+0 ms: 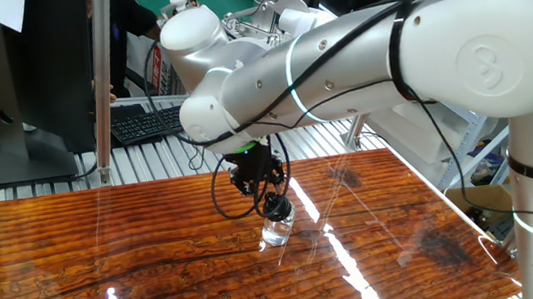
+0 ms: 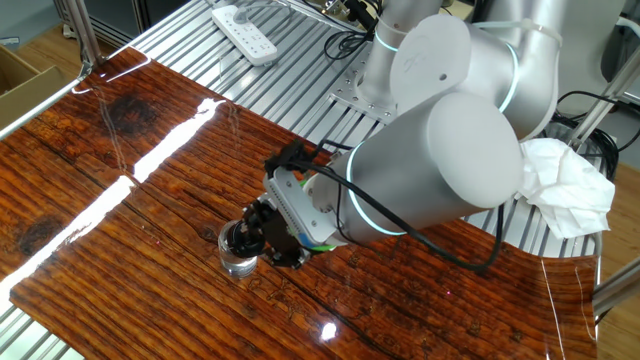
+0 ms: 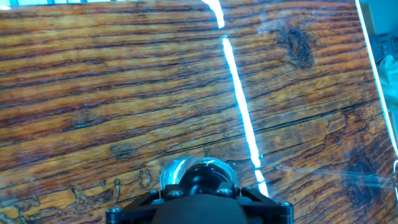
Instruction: Screw the lid onto the jar
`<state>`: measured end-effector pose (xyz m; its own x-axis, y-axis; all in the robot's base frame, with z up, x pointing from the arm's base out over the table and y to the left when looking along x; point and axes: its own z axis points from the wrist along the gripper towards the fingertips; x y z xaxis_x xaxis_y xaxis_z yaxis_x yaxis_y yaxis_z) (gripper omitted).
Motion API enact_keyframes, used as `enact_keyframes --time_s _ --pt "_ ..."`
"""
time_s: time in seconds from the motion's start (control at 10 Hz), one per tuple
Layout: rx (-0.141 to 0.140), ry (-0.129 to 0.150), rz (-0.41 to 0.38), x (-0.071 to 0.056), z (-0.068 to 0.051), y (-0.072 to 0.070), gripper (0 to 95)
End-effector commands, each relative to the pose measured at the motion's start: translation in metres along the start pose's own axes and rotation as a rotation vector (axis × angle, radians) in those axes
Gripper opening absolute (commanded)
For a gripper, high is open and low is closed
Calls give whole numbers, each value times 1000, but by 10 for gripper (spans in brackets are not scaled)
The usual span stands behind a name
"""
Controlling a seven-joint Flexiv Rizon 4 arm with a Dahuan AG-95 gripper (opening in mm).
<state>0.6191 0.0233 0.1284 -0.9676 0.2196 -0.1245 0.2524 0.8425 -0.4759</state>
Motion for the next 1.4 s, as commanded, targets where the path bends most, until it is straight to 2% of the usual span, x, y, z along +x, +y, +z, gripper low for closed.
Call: enact_keyframes --time_s 0.1,0.3,0.4,0.5,0.6,1.4 --pt "-1 1 0 1 -1 -1 380" --pt "-5 3 -7 1 -2 -2 380" --pt "-7 3 -12 1 -2 -2 190" --pt "-9 3 -14 1 -2 -3 190" --pt "-11 2 -17 1 -1 -3 0" --pt "-22 0 -30 0 -2 -5 0"
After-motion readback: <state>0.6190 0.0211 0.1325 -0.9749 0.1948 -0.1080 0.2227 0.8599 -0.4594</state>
